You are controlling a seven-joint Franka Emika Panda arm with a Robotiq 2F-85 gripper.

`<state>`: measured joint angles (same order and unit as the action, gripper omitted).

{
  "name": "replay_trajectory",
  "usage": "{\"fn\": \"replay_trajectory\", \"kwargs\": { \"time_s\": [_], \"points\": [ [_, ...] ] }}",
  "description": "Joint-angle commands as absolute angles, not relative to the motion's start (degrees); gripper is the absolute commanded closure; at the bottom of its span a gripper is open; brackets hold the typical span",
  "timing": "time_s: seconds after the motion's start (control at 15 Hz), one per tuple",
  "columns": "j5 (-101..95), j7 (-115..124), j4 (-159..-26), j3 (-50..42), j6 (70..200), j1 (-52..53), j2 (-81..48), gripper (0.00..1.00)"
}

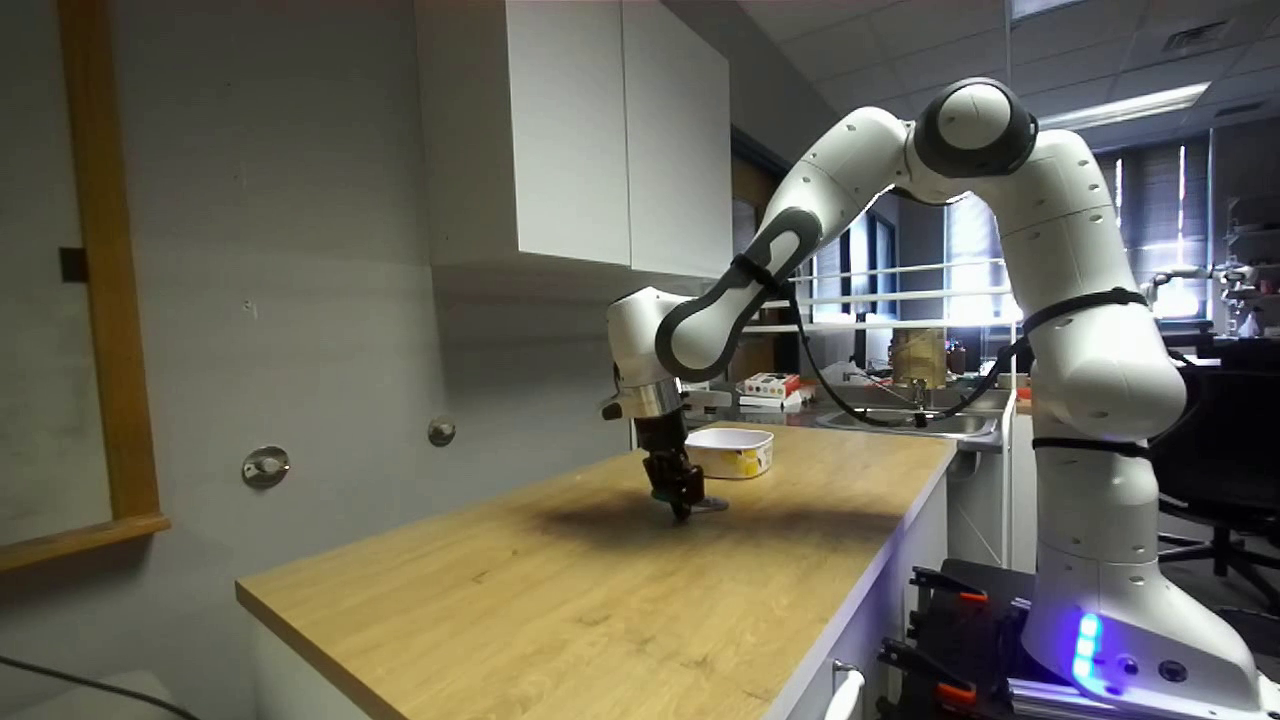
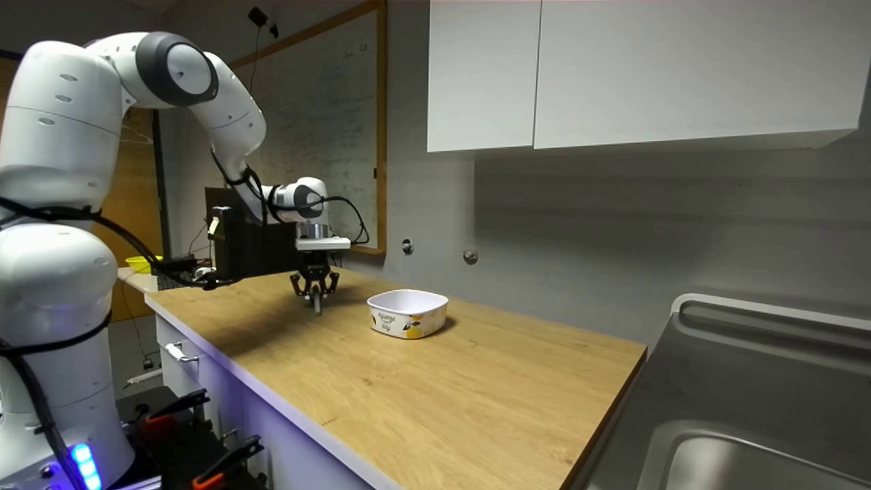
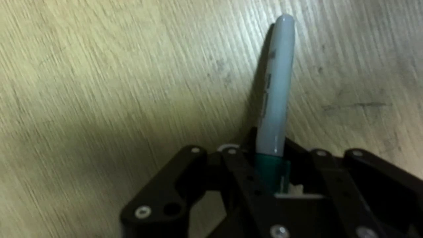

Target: Pick up the pen from the table and place it in the white bowl.

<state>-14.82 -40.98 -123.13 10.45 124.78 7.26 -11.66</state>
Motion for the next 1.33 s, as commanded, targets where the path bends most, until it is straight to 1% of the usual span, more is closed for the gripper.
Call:
{"fn": "replay_trajectory", "kwargs": {
  "time_s": [0.0,0.47,0.87,1.27],
  "points": [
    [-15.28,-40.28,-122.98,10.21,124.65,7.43,-12.50,0.91],
    [-20.73,-33.65,-125.79,8.78,122.66,7.43,-7.25,0.92],
    [-25.23,-28.46,-127.89,7.03,118.04,6.69,-0.63,0.91],
    [-28.06,-26.32,-128.18,6.75,116.08,6.44,0.59,0.91]
  ]
}}
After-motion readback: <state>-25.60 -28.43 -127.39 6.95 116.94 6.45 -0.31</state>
